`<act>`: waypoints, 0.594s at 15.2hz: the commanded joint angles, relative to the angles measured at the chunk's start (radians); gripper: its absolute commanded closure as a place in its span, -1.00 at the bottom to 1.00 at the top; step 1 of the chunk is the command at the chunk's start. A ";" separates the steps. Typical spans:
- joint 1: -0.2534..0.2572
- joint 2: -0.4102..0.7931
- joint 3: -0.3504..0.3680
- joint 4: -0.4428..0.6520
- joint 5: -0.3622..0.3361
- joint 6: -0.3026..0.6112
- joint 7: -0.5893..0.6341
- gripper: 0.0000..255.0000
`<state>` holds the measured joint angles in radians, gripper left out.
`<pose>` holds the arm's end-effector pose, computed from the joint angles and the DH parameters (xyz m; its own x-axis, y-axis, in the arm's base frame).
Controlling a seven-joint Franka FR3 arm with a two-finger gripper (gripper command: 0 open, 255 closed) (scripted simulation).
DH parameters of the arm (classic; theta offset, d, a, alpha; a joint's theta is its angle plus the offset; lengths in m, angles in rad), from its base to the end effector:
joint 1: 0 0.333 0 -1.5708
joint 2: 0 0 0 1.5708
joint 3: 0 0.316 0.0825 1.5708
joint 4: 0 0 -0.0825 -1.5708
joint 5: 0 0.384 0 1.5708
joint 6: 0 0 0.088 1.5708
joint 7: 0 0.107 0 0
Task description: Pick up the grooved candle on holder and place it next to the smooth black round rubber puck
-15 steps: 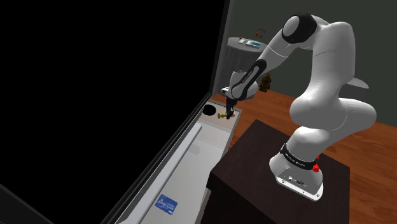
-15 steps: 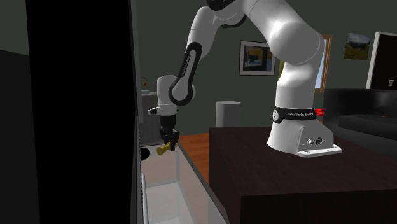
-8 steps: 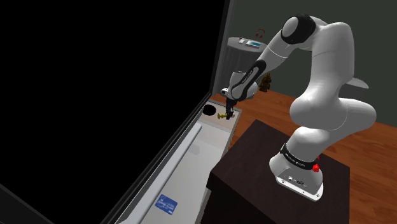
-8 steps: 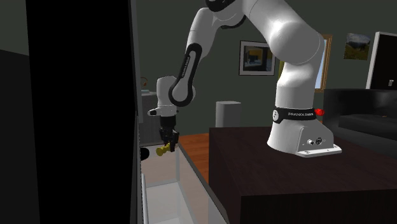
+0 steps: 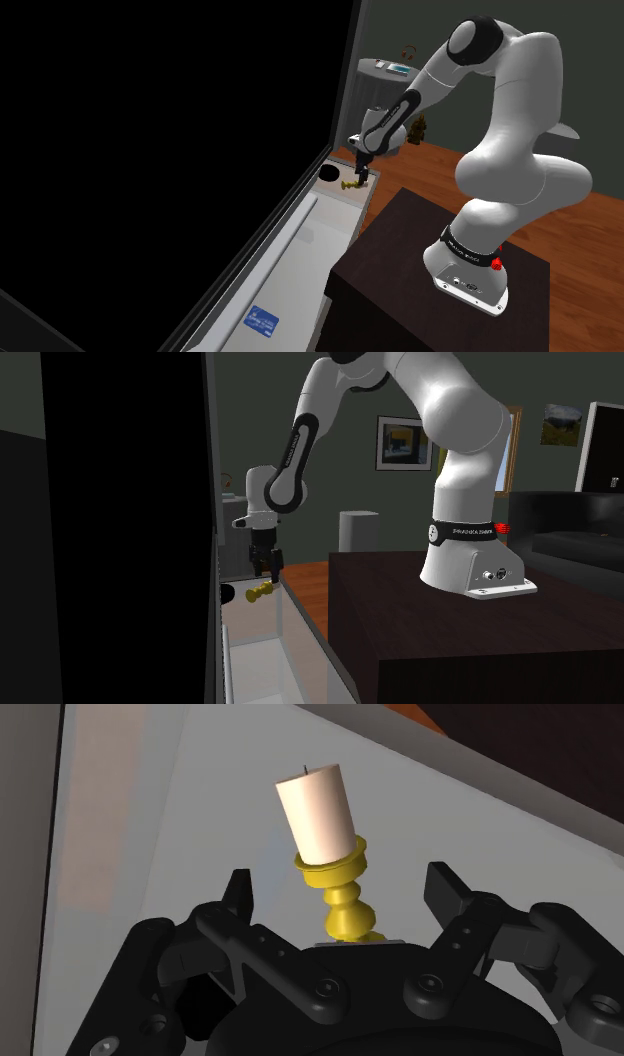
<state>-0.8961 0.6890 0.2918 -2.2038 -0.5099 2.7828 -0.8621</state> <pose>0.4478 -0.2639 0.0745 0.7748 0.6322 0.0013 0.6315 -0.7739 -0.0471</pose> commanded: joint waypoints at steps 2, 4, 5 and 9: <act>-0.044 -0.082 0.054 -0.032 0.040 -0.055 -0.031 -1.00; -0.044 -0.082 0.054 -0.032 0.041 -0.055 -0.031 -1.00; -0.044 -0.082 0.054 -0.032 0.041 -0.055 -0.031 -1.00; -0.044 -0.082 0.054 -0.032 0.041 -0.055 -0.031 -1.00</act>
<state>-0.9398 0.6075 0.3457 -2.2354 -0.4693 2.7282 -0.8932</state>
